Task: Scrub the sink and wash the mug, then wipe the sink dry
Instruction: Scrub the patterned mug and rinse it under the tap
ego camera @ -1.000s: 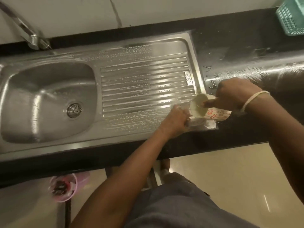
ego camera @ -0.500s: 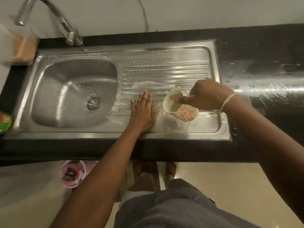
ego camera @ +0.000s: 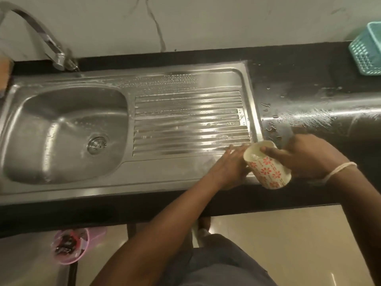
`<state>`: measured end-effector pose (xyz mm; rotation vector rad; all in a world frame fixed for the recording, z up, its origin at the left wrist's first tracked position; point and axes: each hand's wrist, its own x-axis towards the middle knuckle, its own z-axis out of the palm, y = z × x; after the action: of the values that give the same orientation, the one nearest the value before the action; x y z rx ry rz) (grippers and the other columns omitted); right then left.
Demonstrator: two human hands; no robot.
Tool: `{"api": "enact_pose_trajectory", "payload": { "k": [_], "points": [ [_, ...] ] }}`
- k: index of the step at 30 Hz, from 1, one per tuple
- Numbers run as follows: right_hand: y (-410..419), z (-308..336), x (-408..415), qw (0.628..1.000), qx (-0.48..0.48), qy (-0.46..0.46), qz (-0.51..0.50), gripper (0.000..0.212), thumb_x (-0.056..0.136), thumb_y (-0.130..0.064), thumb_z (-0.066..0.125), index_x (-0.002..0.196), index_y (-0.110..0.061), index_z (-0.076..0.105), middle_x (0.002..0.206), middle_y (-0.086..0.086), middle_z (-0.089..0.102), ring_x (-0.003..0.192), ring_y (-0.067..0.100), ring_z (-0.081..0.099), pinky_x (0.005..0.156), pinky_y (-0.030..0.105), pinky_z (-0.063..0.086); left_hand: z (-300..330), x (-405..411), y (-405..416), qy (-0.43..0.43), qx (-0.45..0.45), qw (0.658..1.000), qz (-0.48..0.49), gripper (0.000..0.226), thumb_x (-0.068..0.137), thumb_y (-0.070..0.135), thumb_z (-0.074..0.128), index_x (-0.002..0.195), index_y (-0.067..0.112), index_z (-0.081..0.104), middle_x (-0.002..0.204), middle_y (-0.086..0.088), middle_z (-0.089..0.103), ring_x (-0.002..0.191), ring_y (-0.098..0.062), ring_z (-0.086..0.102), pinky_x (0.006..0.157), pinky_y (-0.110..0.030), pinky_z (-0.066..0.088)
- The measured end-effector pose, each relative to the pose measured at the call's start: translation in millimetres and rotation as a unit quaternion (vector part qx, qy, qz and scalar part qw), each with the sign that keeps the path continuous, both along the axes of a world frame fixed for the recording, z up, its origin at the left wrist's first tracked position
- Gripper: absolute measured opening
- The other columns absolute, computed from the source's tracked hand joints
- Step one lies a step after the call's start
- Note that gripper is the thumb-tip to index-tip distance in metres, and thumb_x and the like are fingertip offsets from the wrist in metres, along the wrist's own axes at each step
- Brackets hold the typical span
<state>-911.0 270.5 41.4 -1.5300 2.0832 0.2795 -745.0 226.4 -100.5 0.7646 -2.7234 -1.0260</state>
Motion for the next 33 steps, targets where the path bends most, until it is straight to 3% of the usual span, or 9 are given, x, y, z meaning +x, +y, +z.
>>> {"api": "enact_pose_trajectory", "payload": {
  "k": [5, 9, 11, 14, 16, 19, 23, 28, 33],
  "points": [
    [-11.6, -16.7, -3.6, 0.994, 0.065, 0.062, -0.055, 0.075, 0.088, -0.076, 0.034, 0.066, -0.014, 0.069, 0.057, 0.001, 0.069, 0.049, 0.013, 0.068, 0.063, 0.036, 0.060, -27.6, -28.6, -16.0, -0.054, -0.042, 0.996, -0.060, 0.076, 0.093, 0.031, 0.057, 0.153, 0.008, 0.018, 0.161, -0.009, 0.016, 0.149, -0.024, 0.011, 0.121, -0.048, -0.001],
    [-42.4, -31.5, 1.6, 0.989, 0.079, 0.106, -0.068, 0.070, 0.088, -0.077, 0.033, 0.071, -0.017, 0.065, 0.071, 0.003, 0.070, 0.059, 0.017, 0.068, 0.067, 0.036, 0.058, -43.9, -35.6, -48.2, -0.148, -0.126, 0.979, -0.058, 0.071, 0.096, 0.036, 0.041, 0.155, 0.013, 0.008, 0.163, -0.008, 0.001, 0.150, -0.025, -0.001, 0.120, -0.051, -0.001],
    [-63.3, -36.4, 9.0, 0.989, 0.086, 0.109, -0.055, 0.064, 0.089, -0.074, 0.034, 0.072, -0.019, 0.061, 0.074, 0.003, 0.068, 0.061, 0.015, 0.065, 0.061, 0.032, 0.052, -51.1, -37.0, -70.7, -0.179, -0.155, 0.970, -0.049, 0.067, 0.098, 0.038, 0.032, 0.155, 0.015, 0.004, 0.163, -0.008, -0.003, 0.149, -0.026, -0.006, 0.119, -0.054, -0.005],
    [-96.8, -36.3, 29.8, 0.988, 0.094, 0.110, -0.060, 0.065, 0.093, -0.069, 0.038, 0.073, -0.013, 0.064, 0.062, 0.003, 0.067, 0.057, 0.014, 0.064, 0.059, 0.030, 0.048, -55.1, -28.4, -110.7, -0.203, -0.160, 0.966, -0.004, 0.074, 0.097, 0.050, 0.029, 0.155, 0.016, 0.000, 0.162, -0.009, -0.008, 0.149, -0.028, -0.009, 0.116, -0.054, -0.009],
    [-120.3, -36.4, 47.8, 0.987, 0.083, 0.123, -0.063, 0.066, 0.092, -0.069, 0.041, 0.074, -0.011, 0.066, 0.061, 0.002, 0.066, 0.058, 0.016, 0.066, 0.068, 0.033, 0.055, -54.5, -11.2, -140.4, -0.203, -0.141, 0.968, 0.046, 0.084, 0.091, 0.066, 0.023, 0.155, 0.017, -0.003, 0.161, -0.008, -0.011, 0.149, -0.027, -0.011, 0.117, -0.054, -0.011],
    [-153.0, -35.8, 79.6, 0.989, 0.068, 0.122, -0.055, 0.065, 0.090, -0.070, 0.042, 0.077, -0.012, 0.068, 0.064, 0.002, 0.069, 0.063, 0.020, 0.069, 0.076, 0.039, 0.060, -54.8, 25.7, -175.3, -0.201, -0.129, 0.966, 0.104, 0.089, 0.086, 0.073, 0.012, 0.155, 0.018, -0.005, 0.161, -0.007, -0.015, 0.148, -0.026, -0.014, 0.117, -0.054, -0.007],
    [-193.5, -34.5, 135.7, 0.993, 0.051, 0.109, -0.009, 0.062, 0.091, -0.067, 0.044, 0.074, -0.013, 0.068, 0.058, 0.000, 0.068, 0.057, 0.016, 0.069, 0.064, 0.029, 0.055, -56.8, 86.2, -195.2, -0.194, -0.126, 0.960, 0.160, 0.096, 0.077, 0.070, -0.005, 0.155, 0.015, -0.002, 0.162, -0.009, -0.010, 0.149, -0.027, -0.010, 0.118, -0.053, -0.006],
    [-222.3, -26.5, 196.0, 0.994, 0.023, 0.092, 0.053, 0.058, 0.092, -0.066, 0.043, 0.066, -0.017, 0.059, 0.063, -0.001, 0.065, 0.061, 0.017, 0.067, 0.070, 0.032, 0.060, -60.7, 158.1, -194.5, -0.176, -0.140, 0.950, 0.219, 0.089, 0.088, 0.066, 0.011, 0.154, 0.007, 0.012, 0.161, -0.015, 0.004, 0.149, -0.032, 0.001, 0.117, -0.057, 0.001],
    [-217.4, -16.7, 221.8, 0.995, -0.050, 0.044, 0.076, 0.057, 0.091, -0.063, 0.042, 0.059, -0.019, 0.057, 0.057, -0.002, 0.062, 0.054, 0.015, 0.065, 0.053, 0.024, 0.052, -48.0, 215.5, -196.9, -0.192, -0.090, 0.936, 0.280, 0.086, 0.086, 0.060, 0.015, 0.155, 0.010, 0.002, 0.162, -0.012, -0.009, 0.149, -0.027, -0.011, 0.116, -0.059, -0.006]
  ]
}}
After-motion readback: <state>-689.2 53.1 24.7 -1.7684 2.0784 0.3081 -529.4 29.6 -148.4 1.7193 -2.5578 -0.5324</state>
